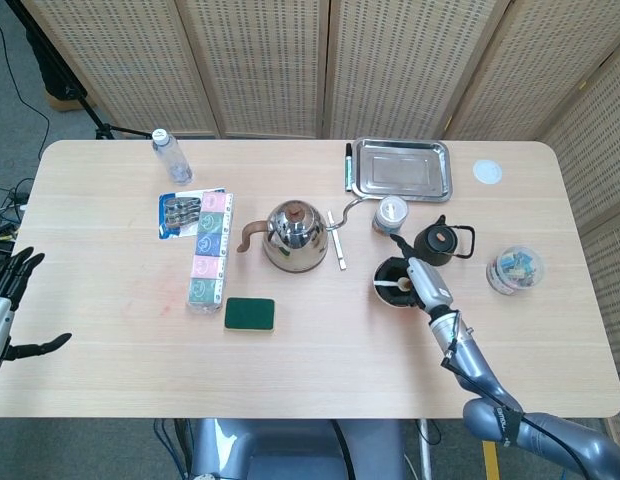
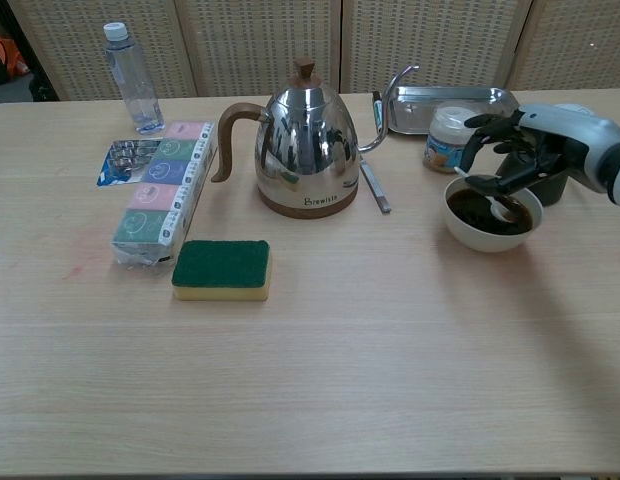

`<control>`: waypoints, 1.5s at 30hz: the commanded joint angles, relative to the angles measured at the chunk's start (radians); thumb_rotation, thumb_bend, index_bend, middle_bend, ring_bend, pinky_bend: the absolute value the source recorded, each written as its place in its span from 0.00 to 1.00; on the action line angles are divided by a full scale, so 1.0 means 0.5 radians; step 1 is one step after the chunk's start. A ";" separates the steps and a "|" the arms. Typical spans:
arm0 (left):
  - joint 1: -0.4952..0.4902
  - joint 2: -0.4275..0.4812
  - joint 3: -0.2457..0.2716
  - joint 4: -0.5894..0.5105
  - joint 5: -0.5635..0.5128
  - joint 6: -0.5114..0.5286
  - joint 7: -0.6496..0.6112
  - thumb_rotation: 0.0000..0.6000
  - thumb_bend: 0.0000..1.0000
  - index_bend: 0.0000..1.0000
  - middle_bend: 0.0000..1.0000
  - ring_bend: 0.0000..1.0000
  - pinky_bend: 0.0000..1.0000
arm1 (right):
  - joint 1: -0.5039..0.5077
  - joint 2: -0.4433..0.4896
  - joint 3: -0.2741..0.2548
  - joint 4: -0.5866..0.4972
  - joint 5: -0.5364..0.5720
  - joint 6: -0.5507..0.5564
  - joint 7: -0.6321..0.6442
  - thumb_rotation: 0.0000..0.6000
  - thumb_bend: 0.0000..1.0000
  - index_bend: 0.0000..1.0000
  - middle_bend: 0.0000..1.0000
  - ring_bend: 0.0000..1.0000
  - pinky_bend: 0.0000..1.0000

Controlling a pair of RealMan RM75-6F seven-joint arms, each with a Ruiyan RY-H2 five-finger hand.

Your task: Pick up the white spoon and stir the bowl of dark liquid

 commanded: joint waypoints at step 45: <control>-0.007 -0.007 0.011 -0.002 0.011 -0.012 0.020 0.82 0.00 0.00 0.00 0.00 0.00 | -0.005 0.061 0.030 -0.157 0.107 -0.075 0.019 1.00 0.47 0.58 0.00 0.00 0.00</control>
